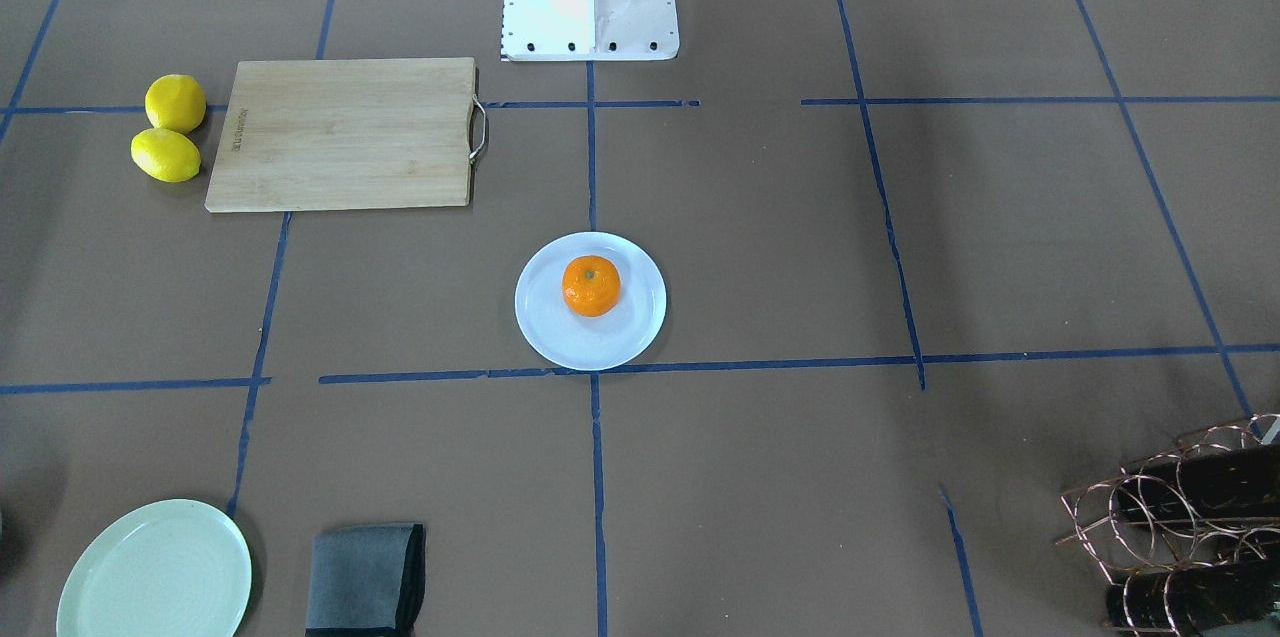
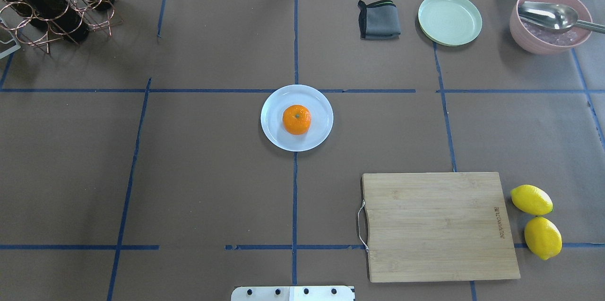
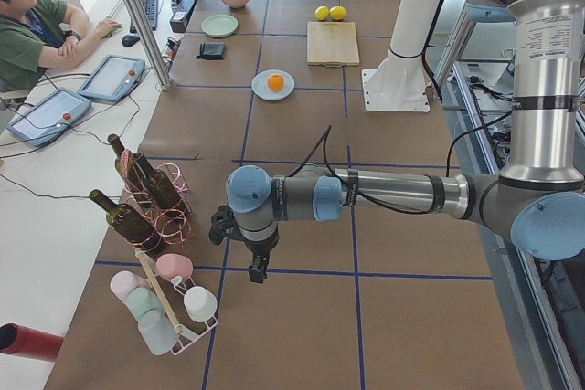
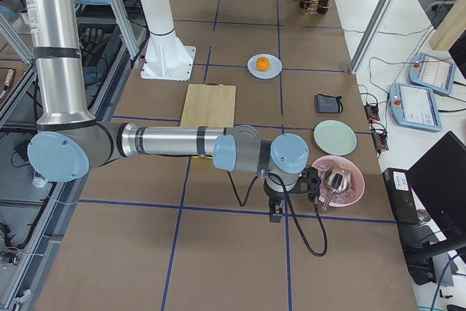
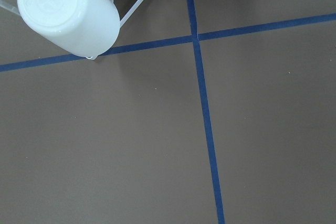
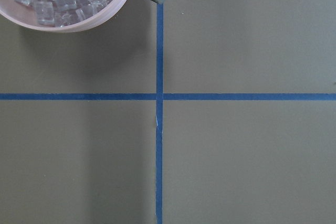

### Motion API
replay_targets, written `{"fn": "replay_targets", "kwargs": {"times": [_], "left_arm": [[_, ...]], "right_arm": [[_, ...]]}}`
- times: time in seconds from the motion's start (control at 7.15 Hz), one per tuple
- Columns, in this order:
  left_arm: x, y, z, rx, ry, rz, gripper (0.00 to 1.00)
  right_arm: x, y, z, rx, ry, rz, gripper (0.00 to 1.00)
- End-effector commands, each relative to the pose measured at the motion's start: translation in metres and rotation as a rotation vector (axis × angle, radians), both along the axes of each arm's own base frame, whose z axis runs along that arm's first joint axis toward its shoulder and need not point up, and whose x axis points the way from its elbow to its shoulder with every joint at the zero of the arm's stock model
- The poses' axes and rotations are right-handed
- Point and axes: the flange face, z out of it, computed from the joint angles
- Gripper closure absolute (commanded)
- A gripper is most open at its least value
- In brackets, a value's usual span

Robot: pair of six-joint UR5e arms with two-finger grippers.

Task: Pick orange to plate

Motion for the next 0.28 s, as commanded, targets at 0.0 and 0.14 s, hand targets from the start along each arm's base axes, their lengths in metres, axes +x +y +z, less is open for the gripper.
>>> {"fn": "replay_targets", "kwargs": {"times": [0.0, 0.14], "left_arm": [[0.0, 0.0, -0.0003, 0.001, 0.0, 0.0, 0.0], [0.0001, 0.0, -0.0004, 0.001, 0.001, 0.0, 0.0]], "right_arm": [[0.0001, -0.0001, -0.001, 0.002, 0.001, 0.0, 0.0], [0.0001, -0.0002, -0.0017, 0.004, 0.001, 0.0, 0.0]]}}
